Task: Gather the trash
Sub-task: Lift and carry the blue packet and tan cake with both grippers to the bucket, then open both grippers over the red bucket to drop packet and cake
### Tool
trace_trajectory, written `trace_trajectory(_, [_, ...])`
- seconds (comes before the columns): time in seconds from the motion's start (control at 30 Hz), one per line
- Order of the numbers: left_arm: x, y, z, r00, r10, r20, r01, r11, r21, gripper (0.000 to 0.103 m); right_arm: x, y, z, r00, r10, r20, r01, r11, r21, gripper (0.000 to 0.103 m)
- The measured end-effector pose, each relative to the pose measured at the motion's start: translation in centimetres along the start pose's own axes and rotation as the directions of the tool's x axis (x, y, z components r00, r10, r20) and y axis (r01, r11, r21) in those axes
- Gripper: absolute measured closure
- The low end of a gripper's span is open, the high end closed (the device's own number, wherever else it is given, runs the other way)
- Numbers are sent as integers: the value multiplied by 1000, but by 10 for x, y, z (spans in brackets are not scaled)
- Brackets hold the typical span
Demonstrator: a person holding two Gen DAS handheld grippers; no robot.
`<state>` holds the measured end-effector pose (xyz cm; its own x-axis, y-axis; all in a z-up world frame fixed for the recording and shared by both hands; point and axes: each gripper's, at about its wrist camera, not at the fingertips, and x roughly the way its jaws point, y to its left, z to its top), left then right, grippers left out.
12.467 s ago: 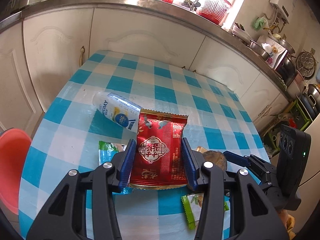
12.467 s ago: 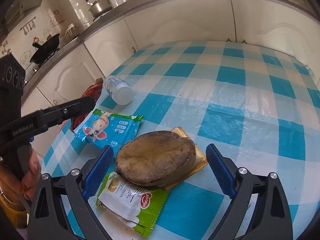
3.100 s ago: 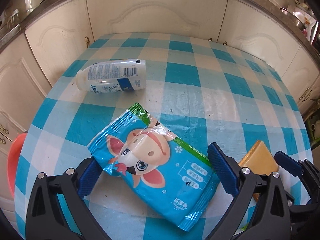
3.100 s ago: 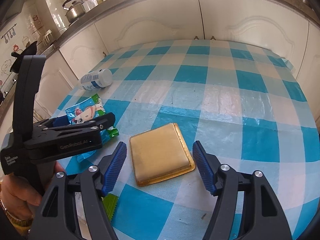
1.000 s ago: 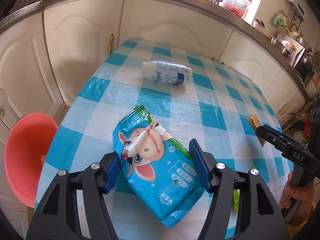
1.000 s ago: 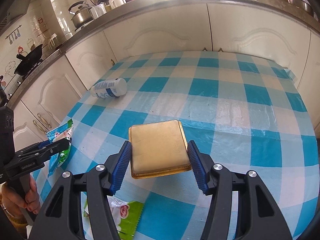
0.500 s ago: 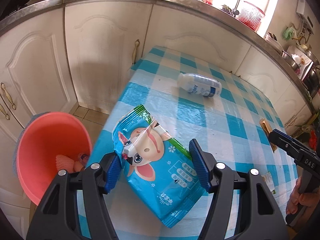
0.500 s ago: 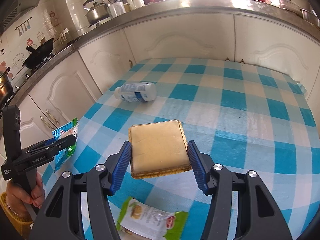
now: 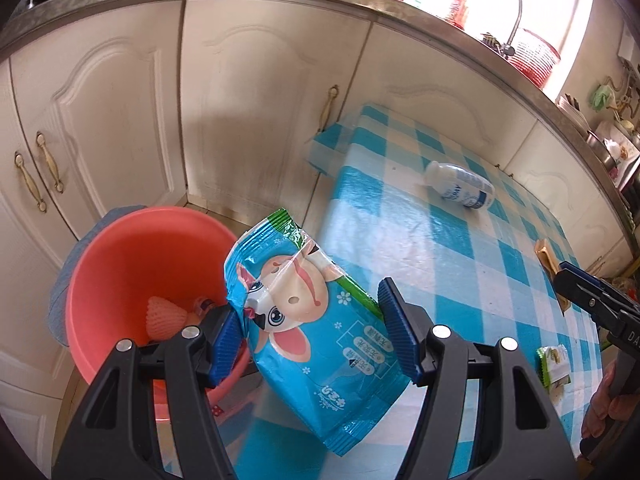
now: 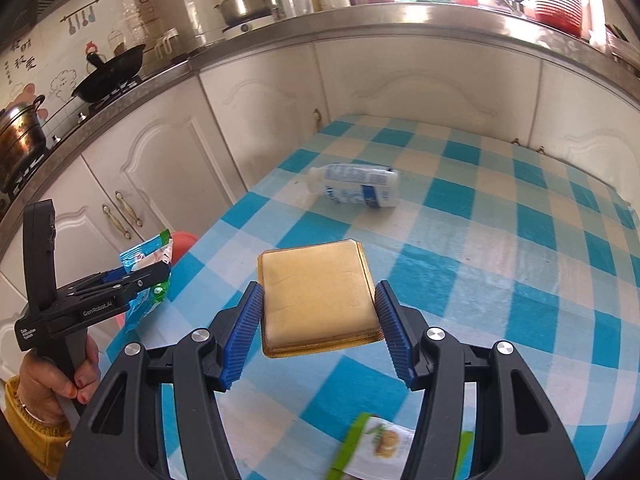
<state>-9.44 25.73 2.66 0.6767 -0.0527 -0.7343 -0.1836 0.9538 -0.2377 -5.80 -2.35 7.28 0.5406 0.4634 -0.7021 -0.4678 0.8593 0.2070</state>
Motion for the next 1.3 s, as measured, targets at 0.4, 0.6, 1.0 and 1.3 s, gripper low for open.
trace_trajectory(0.4, [-4,60,-7,999,42,2,-41,994,-103,38,29,81,9,997,60,-44,-66,988,-143,44])
trace_trajectory(0.6, [-3,85,-11,998,64,0,-63,986,-151,38,44,123,18,993,94,-67,-107,967,-231,44])
trace_trajectory(1.0, [2,124,-20,995,96,-24,-99,970,-221,38,76,189,25,982,139,-125,-175,918,-355,44])
trace_trajectory(1.3, [15,142,-27,992,113,-58,-124,959,-255,38,104,215,28,976,141,-164,-197,895,-400,44])
